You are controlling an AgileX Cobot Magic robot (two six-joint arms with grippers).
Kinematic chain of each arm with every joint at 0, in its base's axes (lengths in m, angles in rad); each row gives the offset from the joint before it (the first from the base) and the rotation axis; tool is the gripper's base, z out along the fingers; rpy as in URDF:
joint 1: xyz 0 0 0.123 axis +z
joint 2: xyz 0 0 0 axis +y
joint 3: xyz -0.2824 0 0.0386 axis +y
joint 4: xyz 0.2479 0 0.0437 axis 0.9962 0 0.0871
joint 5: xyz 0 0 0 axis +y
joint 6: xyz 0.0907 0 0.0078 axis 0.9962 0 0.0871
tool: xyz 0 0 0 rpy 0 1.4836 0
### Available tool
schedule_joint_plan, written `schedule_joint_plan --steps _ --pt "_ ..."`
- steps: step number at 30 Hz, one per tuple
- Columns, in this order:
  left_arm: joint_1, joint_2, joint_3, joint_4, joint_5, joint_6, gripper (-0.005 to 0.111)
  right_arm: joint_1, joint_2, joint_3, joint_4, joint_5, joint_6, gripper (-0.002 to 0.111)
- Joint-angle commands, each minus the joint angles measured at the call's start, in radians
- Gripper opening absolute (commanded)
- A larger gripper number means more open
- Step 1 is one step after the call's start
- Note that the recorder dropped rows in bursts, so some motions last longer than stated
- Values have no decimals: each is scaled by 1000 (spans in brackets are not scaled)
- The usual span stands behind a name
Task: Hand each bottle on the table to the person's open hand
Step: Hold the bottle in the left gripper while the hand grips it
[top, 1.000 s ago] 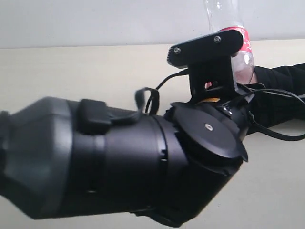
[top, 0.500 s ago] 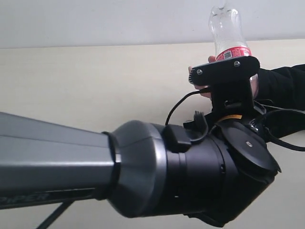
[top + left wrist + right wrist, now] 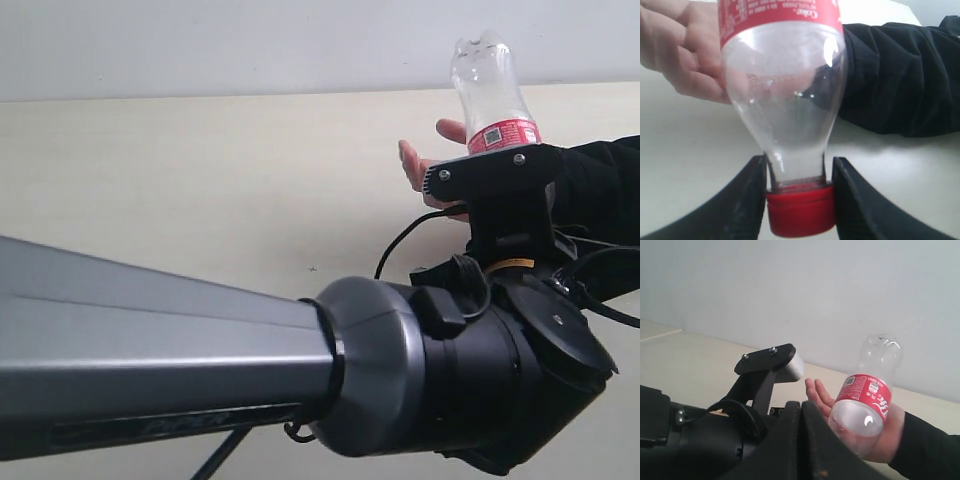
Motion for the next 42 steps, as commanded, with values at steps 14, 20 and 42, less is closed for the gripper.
schedule_joint_plan --steps 14,20,42 --pt "51 59 -9 -18 59 -182 0 2 -6 3 3 1 -1 0" --pt "51 63 -9 -18 55 -182 0 2 -6 3 3 1 -1 0" --pt "51 63 -9 -18 88 -175 79 2 -6 3 3 1 -1 0"
